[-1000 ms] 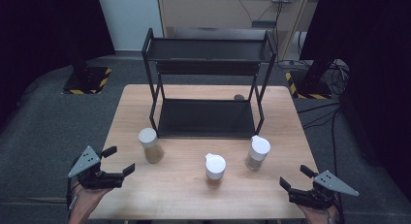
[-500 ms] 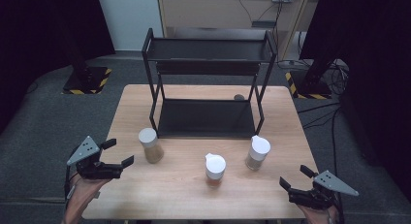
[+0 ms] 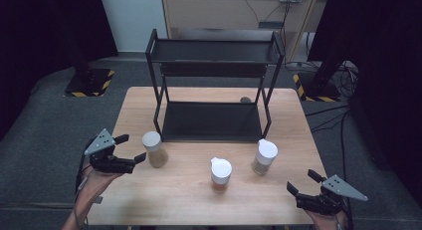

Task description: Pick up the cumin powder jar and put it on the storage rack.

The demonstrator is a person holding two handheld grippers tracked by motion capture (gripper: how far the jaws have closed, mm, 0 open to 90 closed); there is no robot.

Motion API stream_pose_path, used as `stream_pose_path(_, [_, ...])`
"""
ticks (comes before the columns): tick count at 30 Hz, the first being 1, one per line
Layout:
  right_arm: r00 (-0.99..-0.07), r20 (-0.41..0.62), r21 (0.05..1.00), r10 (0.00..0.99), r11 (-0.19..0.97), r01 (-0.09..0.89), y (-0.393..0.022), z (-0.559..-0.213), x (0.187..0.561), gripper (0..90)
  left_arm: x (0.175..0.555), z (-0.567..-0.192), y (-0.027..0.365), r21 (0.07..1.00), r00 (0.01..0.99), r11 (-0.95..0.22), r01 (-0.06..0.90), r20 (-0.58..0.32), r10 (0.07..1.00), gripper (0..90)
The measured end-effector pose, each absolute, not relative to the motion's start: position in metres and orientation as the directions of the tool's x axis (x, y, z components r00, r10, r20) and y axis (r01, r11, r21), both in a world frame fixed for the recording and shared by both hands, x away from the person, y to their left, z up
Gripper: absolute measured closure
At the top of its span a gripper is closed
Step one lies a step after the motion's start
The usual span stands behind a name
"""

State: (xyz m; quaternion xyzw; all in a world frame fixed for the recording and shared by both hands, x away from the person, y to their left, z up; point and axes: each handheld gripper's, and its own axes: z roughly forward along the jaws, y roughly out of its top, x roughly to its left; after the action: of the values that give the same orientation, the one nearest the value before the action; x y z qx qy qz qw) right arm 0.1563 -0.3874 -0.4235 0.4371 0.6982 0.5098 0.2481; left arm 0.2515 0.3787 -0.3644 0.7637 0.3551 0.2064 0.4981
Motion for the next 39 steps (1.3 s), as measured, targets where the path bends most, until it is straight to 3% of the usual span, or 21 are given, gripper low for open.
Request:
stream_pose_path(22, [-0.495, 0.105, 0.927, 0.862, 0.096, 0.363, -0.388, -0.424, 0.157, 7.2, 0.302, -0.388, 0.354, 0.874, 0.664, -0.285, 0.394, -0.056, 0.746, 6.6])
stream_pose_path(26, [-0.496, 0.105, 0.926, 0.862, 0.096, 0.364, -0.388, -0.424, 0.157, 7.2, 0.307, -0.395, 0.352, 0.877, 0.668, -0.286, 0.385, -0.052, 0.742, 11.0])
stream_pose_path(32, [-0.495, 0.107, 0.926, 0.862, 0.096, 0.366, -0.388, -0.424, 0.158, 7.2, 0.306, -0.402, 0.353, 0.893, 0.694, -0.307, 0.329, -0.008, 0.72, 32.3])
stream_pose_path(39, [-0.497, 0.109, 0.925, 0.861, 0.096, 0.368, -0.388, -0.424, 0.158, 7.2, 0.302, -0.405, 0.352, 0.9, 0.69, -0.304, 0.312, 0.006, 0.723, 32.7])
